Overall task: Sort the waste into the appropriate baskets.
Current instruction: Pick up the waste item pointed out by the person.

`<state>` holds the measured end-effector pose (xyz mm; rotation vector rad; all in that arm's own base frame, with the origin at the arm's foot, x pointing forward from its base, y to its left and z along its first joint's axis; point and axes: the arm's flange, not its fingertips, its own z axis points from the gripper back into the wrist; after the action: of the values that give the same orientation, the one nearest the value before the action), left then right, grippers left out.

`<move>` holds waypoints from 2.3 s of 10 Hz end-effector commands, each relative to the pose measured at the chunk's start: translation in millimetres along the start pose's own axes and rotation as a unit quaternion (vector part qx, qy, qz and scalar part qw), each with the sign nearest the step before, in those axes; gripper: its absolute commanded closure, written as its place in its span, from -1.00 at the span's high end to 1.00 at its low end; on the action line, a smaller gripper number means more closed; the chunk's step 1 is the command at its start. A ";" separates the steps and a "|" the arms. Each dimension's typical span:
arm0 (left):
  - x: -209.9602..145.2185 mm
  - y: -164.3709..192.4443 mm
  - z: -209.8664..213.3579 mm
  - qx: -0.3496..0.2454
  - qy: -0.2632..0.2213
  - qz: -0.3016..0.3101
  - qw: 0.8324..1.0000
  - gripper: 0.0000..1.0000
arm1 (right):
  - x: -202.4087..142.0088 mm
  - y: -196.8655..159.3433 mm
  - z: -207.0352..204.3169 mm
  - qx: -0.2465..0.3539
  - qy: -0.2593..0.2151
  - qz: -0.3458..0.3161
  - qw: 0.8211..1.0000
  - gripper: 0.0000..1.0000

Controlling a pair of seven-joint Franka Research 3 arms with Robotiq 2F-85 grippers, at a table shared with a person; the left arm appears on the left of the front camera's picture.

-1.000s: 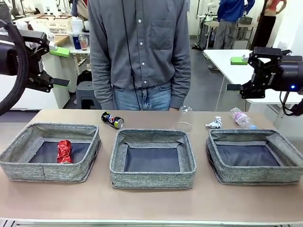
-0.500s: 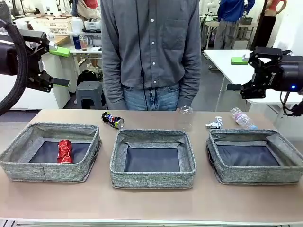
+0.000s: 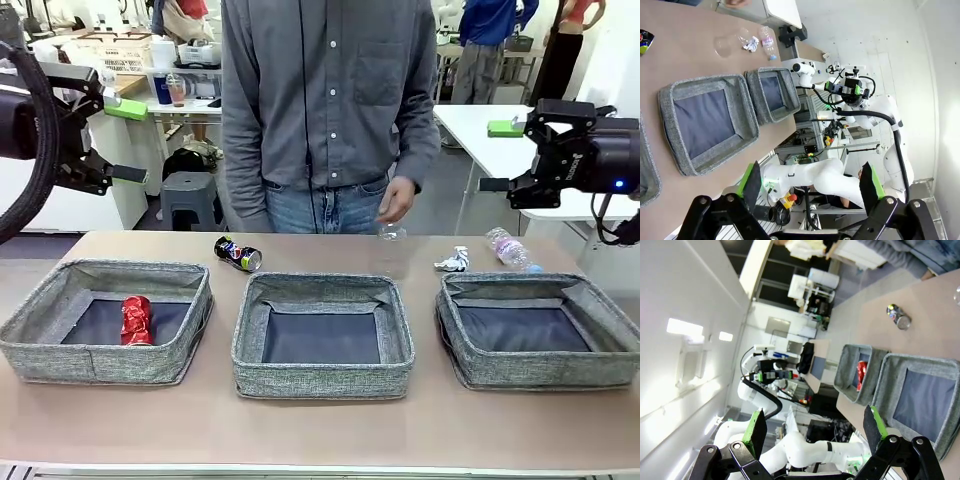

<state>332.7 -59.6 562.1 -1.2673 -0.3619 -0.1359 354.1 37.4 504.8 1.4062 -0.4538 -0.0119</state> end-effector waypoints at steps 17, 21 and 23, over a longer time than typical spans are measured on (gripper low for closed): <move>-0.2 -3.8 0.8 -0.002 0.002 0.005 1.000 1.00 | 44.2 -14.7 5.6 -0.746 0.139 0.286 0.585 1.00; -0.2 -3.8 0.8 -0.002 0.002 0.005 1.000 1.00 | 42.2 -25.5 12.5 -0.585 0.060 0.325 0.741 1.00; -0.2 -3.8 0.8 -0.002 0.002 0.005 1.000 1.00 | 59.1 -38.3 23.5 -0.588 0.137 0.298 0.739 1.00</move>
<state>332.5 -58.7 562.1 -1.2666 -0.3612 -0.1349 400.4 6.8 485.4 -0.1513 -0.5560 0.3093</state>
